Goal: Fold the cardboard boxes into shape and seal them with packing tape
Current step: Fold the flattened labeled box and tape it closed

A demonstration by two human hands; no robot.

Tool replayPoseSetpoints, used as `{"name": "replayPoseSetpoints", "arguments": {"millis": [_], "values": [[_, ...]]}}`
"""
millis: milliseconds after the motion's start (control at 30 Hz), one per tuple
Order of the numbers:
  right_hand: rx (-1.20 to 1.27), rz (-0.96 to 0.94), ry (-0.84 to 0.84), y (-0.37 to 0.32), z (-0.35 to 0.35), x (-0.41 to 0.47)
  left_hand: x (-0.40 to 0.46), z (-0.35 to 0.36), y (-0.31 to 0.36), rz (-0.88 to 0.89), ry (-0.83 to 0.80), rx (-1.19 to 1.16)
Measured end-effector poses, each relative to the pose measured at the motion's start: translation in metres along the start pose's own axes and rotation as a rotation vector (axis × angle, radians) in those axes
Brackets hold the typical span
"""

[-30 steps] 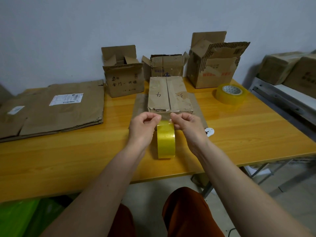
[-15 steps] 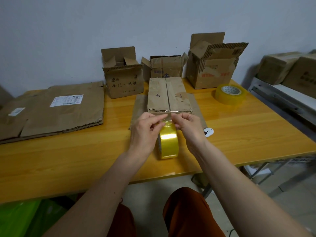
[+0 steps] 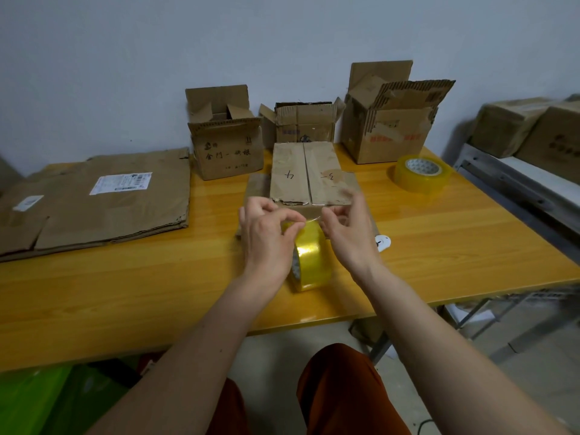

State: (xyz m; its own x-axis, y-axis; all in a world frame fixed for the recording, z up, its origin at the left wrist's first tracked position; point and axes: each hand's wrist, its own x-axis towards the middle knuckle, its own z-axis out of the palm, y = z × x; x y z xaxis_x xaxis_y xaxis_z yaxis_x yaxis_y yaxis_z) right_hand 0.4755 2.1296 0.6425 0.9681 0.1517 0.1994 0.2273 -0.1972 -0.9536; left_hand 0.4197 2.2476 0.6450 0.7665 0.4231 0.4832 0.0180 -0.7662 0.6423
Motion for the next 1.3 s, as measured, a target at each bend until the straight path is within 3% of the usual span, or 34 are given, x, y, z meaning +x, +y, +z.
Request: {"name": "replayPoseSetpoints", "arguments": {"millis": [67, 200, 333, 433, 600, 700, 800, 867, 967, 1067, 1133, 1233, 1300], "values": [[0.022, -0.116, -0.033, 0.001, -0.005, 0.001, 0.001, 0.000, -0.003, -0.014, 0.015, 0.018], [-0.304, -0.274, -0.250, -0.002, -0.008, 0.002, 0.002, 0.001, -0.005, -0.047, -0.025, -0.046], [-0.308, -0.195, -0.180, -0.005, -0.009, 0.004, 0.000, 0.004, 0.001, -0.150, -0.085, -0.252], [-0.131, -0.105, -0.142, -0.005, -0.019, -0.001, 0.000, 0.009, 0.009, -0.180, -0.095, -0.328], [-0.024, 0.213, -0.297, 0.001, -0.063, -0.006, 0.001, 0.036, 0.032, -0.222, -0.135, -0.456], [-0.022, 0.177, -0.179, 0.009, -0.090, -0.004, -0.004, 0.057, 0.049, -0.164, -0.221, -0.594], [-0.440, 0.084, -0.029, 0.026, -0.114, 0.006, 0.002, 0.072, 0.047, 0.100, -0.133, -0.236], [-0.729, 0.064, 0.006, 0.041, -0.127, 0.013, 0.013, 0.073, 0.036, 0.172, -0.110, 0.077], [-0.948, 0.110, -0.079, 0.066, -0.137, 0.022, 0.030, 0.068, 0.012, 0.155, -0.316, 0.530], [-1.189, 0.064, -0.083, 0.080, -0.137, 0.025, 0.035, 0.063, -0.004, 0.126, -0.439, 0.649], [-1.264, -0.095, -0.052, 0.082, -0.126, 0.025, 0.034, 0.061, -0.008, 0.124, -0.446, 0.697], [-1.321, -0.371, -0.265, 0.085, -0.102, 0.022, 0.028, 0.057, -0.010, 0.134, -0.435, 0.760], [-1.402, -0.355, -0.359, 0.087, -0.098, 0.023, 0.022, 0.051, -0.011, 0.140, -0.438, 0.793]]}}
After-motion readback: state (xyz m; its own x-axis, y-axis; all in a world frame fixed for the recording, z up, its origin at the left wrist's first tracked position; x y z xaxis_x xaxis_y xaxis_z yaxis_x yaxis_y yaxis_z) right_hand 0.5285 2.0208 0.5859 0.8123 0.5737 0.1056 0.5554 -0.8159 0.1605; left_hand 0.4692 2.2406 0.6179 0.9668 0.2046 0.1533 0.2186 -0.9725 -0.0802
